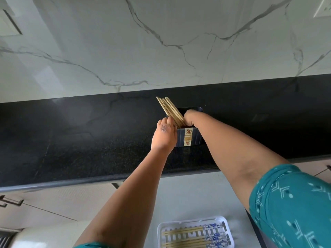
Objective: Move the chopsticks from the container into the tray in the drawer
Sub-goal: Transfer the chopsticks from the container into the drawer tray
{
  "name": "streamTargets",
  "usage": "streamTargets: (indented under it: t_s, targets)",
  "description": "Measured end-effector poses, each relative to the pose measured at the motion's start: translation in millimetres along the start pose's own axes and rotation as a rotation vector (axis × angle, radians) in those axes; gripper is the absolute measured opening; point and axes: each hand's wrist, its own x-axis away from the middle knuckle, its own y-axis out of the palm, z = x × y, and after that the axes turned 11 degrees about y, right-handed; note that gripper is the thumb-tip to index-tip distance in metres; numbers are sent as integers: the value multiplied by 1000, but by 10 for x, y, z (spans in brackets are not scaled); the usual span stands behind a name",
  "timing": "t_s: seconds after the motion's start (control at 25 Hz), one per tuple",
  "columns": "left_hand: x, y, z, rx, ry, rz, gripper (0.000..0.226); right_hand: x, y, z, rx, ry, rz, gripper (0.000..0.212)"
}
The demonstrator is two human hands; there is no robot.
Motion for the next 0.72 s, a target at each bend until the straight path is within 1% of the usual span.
streamTargets:
  t_s: [0.12,0.2,0.28,0.36,0.44,0.52,0.56,0.64,0.68,0.72]
  targets:
    - [-5,15,-6,-5,-8,-8,23,22,-16,40,-49,-1,56,29]
    - [11,11,12,18,-26,-26,32,61,-54,114,-238,20,114,35]
    - [33,-26,70,99,-68,-1,48,140,-123,218,-486,-9,158,32]
    - [68,-83,167,160,-83,78,54,285,-210,317,-716,-70,211,28]
    - [138,-149,326,220,-113,174,54,550,-315,391,-881,-173,266,23]
    - [263,-184,519,328,-208,253,53,883,-407,440,-1013,-280,332,19]
    - [357,-187,619,372,-258,268,51,1071,-422,469,-1074,-328,356,17]
    - [595,-124,789,412,-309,258,45,1434,-331,547,-1182,-409,348,15]
    - [750,-83,878,427,-321,240,46,1607,-202,616,-1196,-431,330,15]
    - [927,-29,968,452,-330,211,55,1757,-24,681,-1169,-432,310,16]
